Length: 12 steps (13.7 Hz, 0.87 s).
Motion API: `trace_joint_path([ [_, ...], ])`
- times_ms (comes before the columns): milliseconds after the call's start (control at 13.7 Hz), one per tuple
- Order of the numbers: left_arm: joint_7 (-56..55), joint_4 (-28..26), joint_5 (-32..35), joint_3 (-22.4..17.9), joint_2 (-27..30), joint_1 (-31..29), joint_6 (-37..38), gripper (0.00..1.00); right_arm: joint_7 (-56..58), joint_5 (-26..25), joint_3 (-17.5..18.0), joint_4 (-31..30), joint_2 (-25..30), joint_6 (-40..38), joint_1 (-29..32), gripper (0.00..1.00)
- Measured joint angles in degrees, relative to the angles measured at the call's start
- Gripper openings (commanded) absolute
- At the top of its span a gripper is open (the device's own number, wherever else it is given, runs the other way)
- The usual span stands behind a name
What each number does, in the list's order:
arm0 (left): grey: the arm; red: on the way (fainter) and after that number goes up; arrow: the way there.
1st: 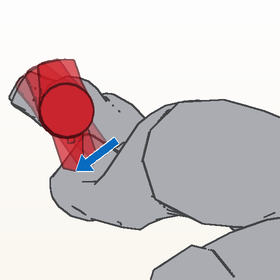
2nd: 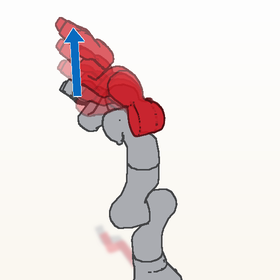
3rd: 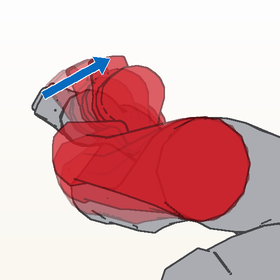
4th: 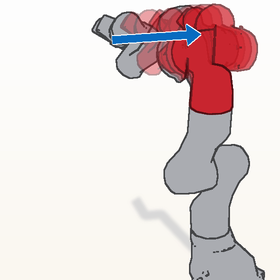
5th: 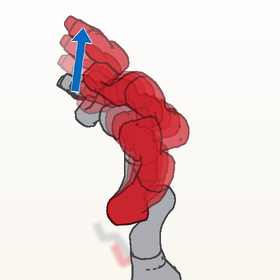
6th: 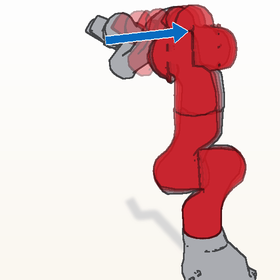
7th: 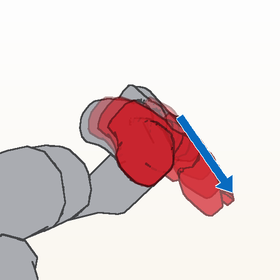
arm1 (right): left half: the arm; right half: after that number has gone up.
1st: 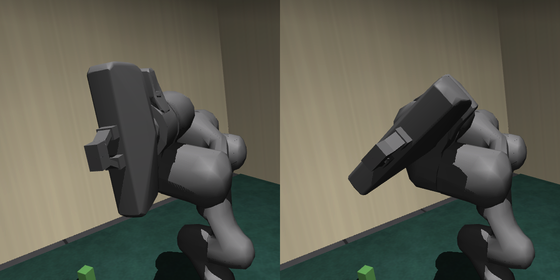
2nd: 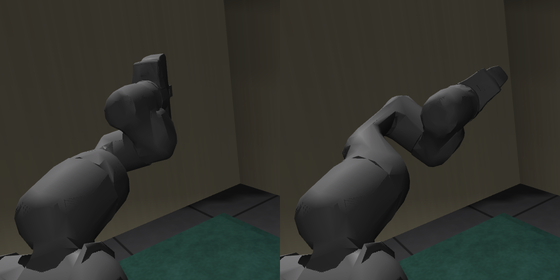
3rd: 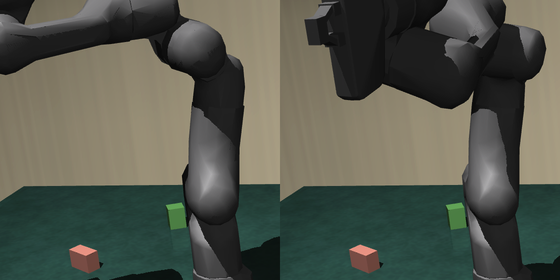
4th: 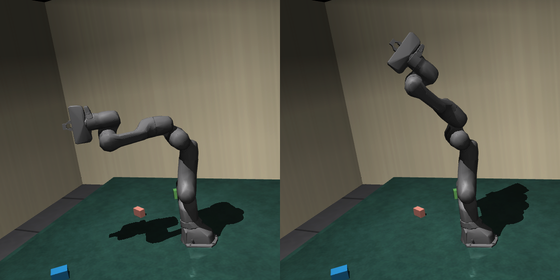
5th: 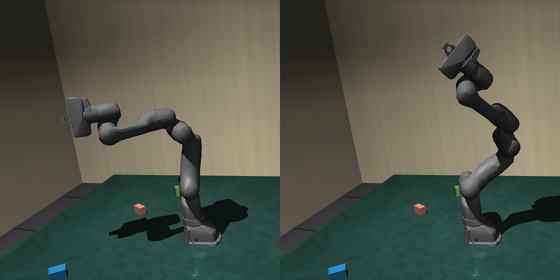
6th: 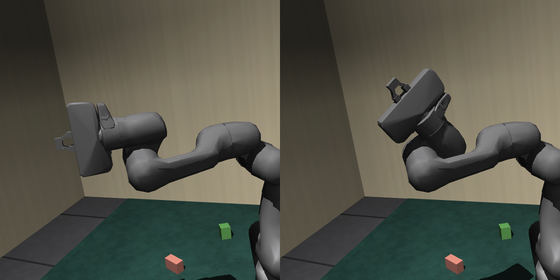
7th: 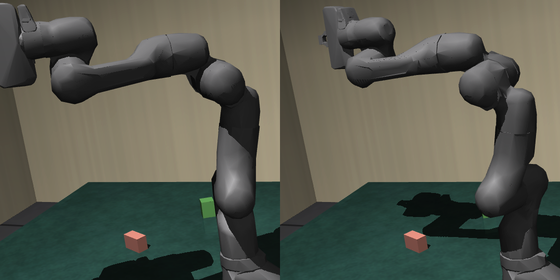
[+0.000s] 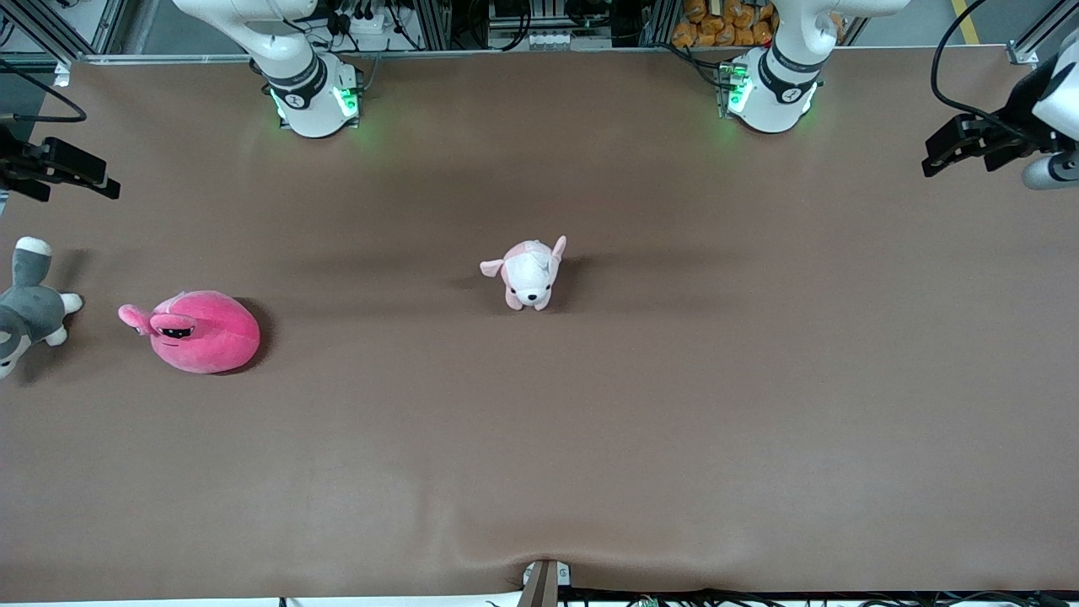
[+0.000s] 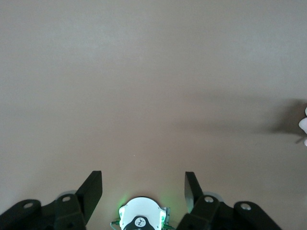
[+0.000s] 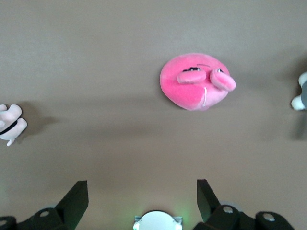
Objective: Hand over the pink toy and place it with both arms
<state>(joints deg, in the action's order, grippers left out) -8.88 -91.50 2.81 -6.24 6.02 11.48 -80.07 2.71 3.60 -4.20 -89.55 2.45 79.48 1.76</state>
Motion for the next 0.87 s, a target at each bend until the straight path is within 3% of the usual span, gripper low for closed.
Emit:
trace_joint_path([
  [364,0.00,-2.92,0.00,1.46,3.05,0.03,-0.15,0.78,-1.34,-0.52,0.06,0.06,0.57,0.30,-0.02,1.00],
  [874,-0.01,-2.75,0.00,1.59,3.90,0.04,-1.02,0.78,-1.34,-1.69,0.39,0.06,0.61,1.69,-0.42,1.00],
])
